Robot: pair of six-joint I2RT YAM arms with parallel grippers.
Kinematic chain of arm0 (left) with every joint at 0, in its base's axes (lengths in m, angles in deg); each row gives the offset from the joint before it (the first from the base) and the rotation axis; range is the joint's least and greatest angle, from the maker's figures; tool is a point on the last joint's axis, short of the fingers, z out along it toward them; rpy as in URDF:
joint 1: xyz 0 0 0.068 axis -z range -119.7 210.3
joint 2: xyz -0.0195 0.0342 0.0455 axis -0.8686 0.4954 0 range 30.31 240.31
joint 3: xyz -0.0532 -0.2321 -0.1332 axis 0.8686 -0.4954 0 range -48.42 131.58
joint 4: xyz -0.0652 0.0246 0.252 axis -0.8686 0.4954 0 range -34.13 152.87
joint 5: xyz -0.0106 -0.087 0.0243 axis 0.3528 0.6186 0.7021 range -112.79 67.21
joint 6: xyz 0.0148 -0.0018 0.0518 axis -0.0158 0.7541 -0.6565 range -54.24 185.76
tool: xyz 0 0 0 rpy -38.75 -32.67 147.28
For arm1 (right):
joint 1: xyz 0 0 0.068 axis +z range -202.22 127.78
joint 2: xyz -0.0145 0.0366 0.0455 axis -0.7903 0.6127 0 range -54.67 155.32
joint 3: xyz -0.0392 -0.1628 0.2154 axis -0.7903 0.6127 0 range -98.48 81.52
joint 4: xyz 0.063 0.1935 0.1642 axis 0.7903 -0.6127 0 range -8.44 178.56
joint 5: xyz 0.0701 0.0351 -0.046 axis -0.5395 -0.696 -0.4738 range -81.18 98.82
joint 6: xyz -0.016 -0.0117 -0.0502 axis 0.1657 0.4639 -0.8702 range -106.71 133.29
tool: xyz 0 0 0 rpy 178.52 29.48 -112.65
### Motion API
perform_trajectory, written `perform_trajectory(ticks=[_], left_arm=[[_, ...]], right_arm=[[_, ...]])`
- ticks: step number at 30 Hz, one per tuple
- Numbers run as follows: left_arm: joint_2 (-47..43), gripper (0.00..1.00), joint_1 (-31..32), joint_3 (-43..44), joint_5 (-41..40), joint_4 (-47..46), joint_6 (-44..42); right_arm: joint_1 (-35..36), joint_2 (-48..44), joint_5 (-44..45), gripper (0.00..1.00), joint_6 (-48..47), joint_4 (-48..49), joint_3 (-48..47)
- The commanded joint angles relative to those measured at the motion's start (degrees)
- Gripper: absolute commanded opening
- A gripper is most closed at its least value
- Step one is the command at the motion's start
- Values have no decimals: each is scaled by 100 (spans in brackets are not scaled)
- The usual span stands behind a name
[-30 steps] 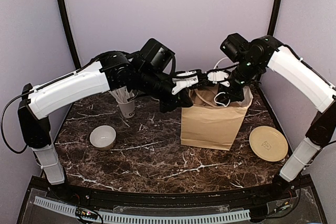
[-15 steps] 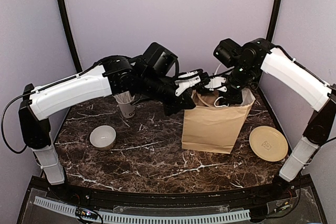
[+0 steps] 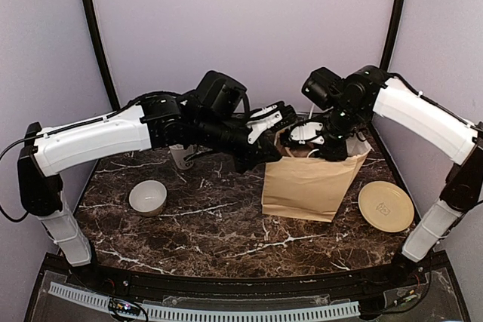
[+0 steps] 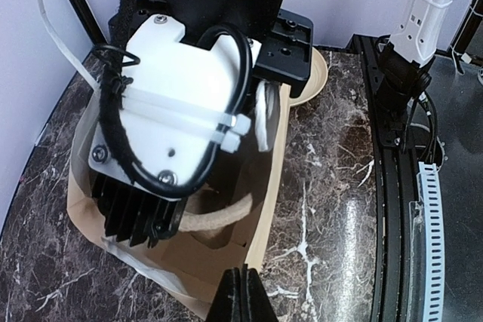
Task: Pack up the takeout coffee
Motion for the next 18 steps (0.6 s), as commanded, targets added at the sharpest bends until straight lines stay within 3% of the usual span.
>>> perform_trajectory(ticks=[1,9,18], left_arm=[[-570,0,-11,-369,165,-536,261],[-743,0,-13,-621,422,-905,391],[-807,0,-11,-717,479,-1042,391]], right_arm=[[18,95,495,13,-80,-458,437],[39,502,-72,14,8,-445,359],[39,505,62,21,16,-458,-176]])
